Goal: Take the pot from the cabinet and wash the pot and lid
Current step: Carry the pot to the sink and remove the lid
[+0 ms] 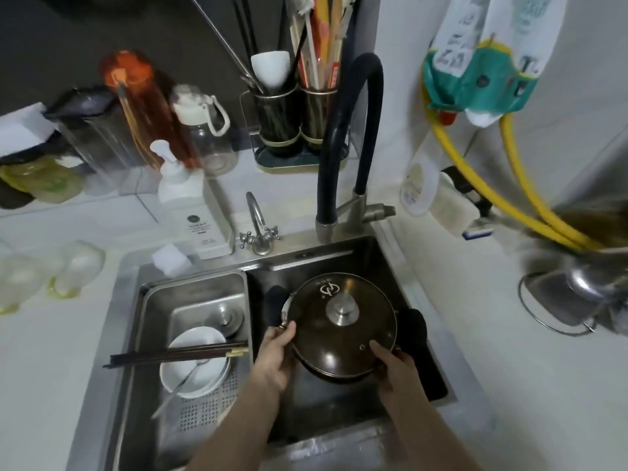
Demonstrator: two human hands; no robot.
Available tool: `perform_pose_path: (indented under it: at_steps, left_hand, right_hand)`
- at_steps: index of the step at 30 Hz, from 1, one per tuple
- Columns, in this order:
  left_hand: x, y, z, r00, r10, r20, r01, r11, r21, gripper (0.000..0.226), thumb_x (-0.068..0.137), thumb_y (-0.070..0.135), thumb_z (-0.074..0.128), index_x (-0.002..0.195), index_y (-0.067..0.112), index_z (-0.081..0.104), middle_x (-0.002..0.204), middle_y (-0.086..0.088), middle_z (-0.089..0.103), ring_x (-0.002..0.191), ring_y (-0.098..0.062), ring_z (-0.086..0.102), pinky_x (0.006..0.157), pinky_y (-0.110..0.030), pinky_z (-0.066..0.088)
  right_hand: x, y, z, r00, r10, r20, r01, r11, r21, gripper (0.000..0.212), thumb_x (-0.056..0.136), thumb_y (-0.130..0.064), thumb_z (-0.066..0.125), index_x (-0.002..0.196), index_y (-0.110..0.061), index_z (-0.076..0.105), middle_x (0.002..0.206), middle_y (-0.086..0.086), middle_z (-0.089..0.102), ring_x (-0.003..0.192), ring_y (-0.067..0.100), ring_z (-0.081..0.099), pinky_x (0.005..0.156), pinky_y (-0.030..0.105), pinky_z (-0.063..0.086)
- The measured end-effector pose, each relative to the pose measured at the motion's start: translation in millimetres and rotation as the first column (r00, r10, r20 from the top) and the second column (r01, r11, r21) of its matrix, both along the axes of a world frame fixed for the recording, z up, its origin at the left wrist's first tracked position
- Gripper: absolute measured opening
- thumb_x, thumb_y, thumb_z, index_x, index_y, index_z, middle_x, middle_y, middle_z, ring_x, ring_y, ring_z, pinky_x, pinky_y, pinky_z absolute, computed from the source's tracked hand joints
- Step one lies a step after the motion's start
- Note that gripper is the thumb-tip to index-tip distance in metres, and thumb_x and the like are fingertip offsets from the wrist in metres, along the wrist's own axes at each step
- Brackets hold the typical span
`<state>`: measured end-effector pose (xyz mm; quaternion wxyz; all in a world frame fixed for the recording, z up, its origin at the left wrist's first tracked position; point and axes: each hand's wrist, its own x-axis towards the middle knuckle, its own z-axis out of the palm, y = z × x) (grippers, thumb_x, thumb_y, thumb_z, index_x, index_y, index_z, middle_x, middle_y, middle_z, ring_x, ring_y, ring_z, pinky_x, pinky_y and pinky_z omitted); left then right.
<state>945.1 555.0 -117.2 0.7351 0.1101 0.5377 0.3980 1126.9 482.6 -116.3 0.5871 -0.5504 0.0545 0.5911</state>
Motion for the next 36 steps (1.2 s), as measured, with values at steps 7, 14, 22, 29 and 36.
perform_pose_path:
  at_steps: [7,14,22,29,36]
  left_hand:
    - [5.0,8.1,-20.1,0.991,0.086,0.102,-0.079,0.994,-0.069,0.009,0.091,0.008,0.055,0.095,0.016,0.058,0.094,-0.006,0.07,0.083,-0.019,0.068,0.06,-0.032,0.056]
    - [-2.4,8.8,-27.0,0.989,0.092,0.118,-0.086,0.995,-0.051,0.006,0.091,0.01,0.056,0.092,0.016,0.057,0.101,-0.008,0.067,0.094,-0.023,0.063,0.075,-0.038,0.052]
    - [-9.5,20.4,-28.2,0.988,0.075,0.137,-0.072,0.997,-0.028,0.014,0.091,0.007,0.054,0.099,0.018,0.058,0.106,-0.007,0.066,0.093,-0.024,0.063,0.091,-0.045,0.046]
    - [-8.1,9.7,-51.2,0.983,0.116,0.141,-0.103,0.99,-0.098,0.01,0.092,0.009,0.054,0.097,0.016,0.059,0.105,-0.012,0.066,0.1,-0.027,0.061,0.096,-0.048,0.046]
    - [1.4,8.1,-74.7,0.982,0.161,0.097,-0.146,0.979,-0.143,0.035,0.094,0.012,0.051,0.129,0.017,0.05,0.124,-0.014,0.06,0.113,-0.031,0.057,0.084,-0.043,0.05]
  right_hand:
    - [-0.4,32.2,-15.4,0.997,-0.061,0.049,0.062,0.998,-0.019,0.048,0.081,0.005,0.063,0.126,-0.002,0.049,0.124,0.02,0.061,0.112,0.036,0.058,0.089,0.045,0.05]
    - [-9.8,30.8,-15.4,0.991,-0.057,0.12,0.06,0.998,-0.023,0.061,0.084,0.002,0.062,0.138,-0.012,0.036,0.131,0.012,0.056,0.117,0.033,0.055,0.098,0.051,0.045]
    - [-20.5,35.9,-17.2,0.98,-0.179,0.086,0.175,0.983,0.054,0.069,0.083,0.01,0.059,0.141,-0.016,0.031,0.139,0.013,0.047,0.119,0.031,0.052,0.101,0.057,0.041]
    - [-30.9,40.2,-27.5,0.968,-0.243,0.054,0.244,0.97,-0.013,0.075,0.087,0.01,0.051,0.147,-0.022,0.018,0.147,0.008,0.041,0.129,0.034,0.044,0.105,0.058,0.037]
    - [-36.5,44.5,-61.3,0.952,-0.298,0.065,0.304,0.946,-0.112,0.074,0.088,0.01,0.05,0.148,-0.02,0.018,0.149,0.011,0.039,0.13,0.036,0.043,0.103,0.055,0.039]
